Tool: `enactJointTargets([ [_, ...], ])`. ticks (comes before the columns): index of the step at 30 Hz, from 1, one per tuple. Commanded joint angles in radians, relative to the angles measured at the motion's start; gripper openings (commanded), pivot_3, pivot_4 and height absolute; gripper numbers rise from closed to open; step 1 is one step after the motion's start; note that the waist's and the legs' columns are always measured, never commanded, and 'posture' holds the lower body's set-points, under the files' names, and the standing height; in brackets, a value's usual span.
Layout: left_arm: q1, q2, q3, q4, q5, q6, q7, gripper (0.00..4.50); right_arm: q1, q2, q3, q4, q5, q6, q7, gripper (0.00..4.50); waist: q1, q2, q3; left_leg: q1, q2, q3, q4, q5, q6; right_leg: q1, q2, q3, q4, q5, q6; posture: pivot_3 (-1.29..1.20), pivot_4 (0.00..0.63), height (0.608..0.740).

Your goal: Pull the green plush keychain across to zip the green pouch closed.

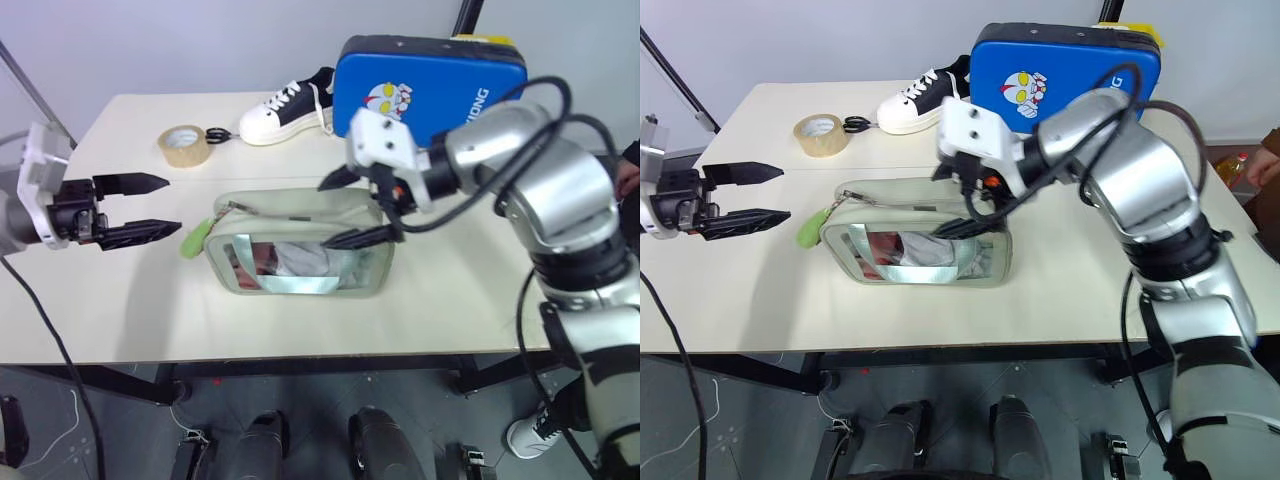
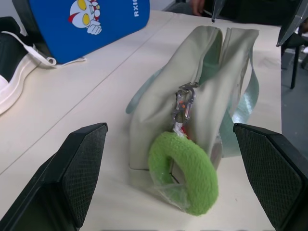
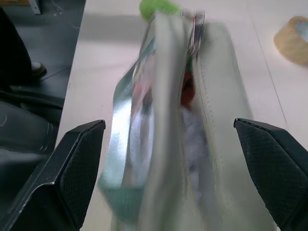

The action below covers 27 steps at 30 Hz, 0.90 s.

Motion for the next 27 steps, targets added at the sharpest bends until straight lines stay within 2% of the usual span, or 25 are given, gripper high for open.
enactJointTargets([
  [1,0.010,0.005,0.014,-0.031,-0.008,0.003,0.001,4.50,0.085,-0.075,-0.060,-0.114,0.025,0.000,-0.011,4.45,0.003,0.000,0.000,0.000,0.000,0.001,0.000,0.000,0.000,0.000,0.000,0.000,0.000,0.000,0.000,0.00,0.150,0.695],
  [3,0.015,0.003,0.013,-0.036,-0.009,0.004,0.003,4.50,0.136,-0.097,-0.061,-0.154,0.023,-0.007,-0.030,4.45,0.005,0.000,0.000,0.000,0.000,0.000,0.000,0.000,0.000,0.000,0.000,0.000,0.000,0.000,0.000,0.00,0.150,0.695],
  [6,0.009,-0.004,0.004,-0.038,-0.008,0.005,0.006,4.50,0.178,-0.112,-0.030,-0.143,-0.040,-0.041,-0.084,3.58,-0.003,0.000,0.000,0.000,0.001,0.000,0.000,0.000,0.000,-0.001,0.000,0.000,0.001,0.000,-0.001,0.00,0.150,0.695],
  [11,0.000,-0.011,-0.009,-0.041,-0.004,0.008,0.004,4.50,0.191,-0.113,-0.034,-0.110,-0.064,-0.058,-0.127,0.96,-0.002,0.000,0.000,0.000,0.001,0.000,0.000,0.000,0.000,0.000,0.001,0.000,0.001,0.000,-0.001,0.00,0.150,0.695],
  [13,0.001,-0.012,-0.013,-0.043,-0.005,0.009,0.002,4.50,0.192,-0.114,-0.045,-0.113,-0.053,-0.060,-0.126,0.05,-0.002,0.000,0.000,0.000,0.001,0.000,0.000,0.000,0.000,0.000,0.001,0.000,0.001,0.000,-0.001,0.00,0.150,0.695],
  [24,0.064,0.034,-0.073,-0.067,0.075,-0.044,-0.044,4.50,0.176,-0.104,-0.033,-0.117,-0.037,-0.024,-0.134,0.05,-0.003,0.000,0.000,0.000,0.001,0.000,0.000,0.000,0.000,0.000,0.001,0.000,0.001,0.000,-0.001,0.00,0.150,0.695],
  [25,0.077,0.042,-0.081,-0.075,0.085,-0.053,-0.055,3.95,0.175,-0.103,-0.033,-0.115,-0.036,-0.021,-0.136,0.00,-0.002,0.000,0.000,0.000,0.001,0.000,0.000,0.000,0.000,0.000,0.001,0.000,0.001,0.000,-0.001,0.00,0.150,0.695],
  [27,0.089,0.049,-0.089,-0.082,0.097,-0.067,-0.070,3.15,0.173,-0.100,-0.035,-0.114,-0.032,-0.015,-0.139,0.00,-0.002,0.000,0.000,0.000,0.001,0.000,0.000,0.000,0.000,0.000,0.000,0.000,0.001,0.000,-0.001,0.00,0.150,0.695],
])
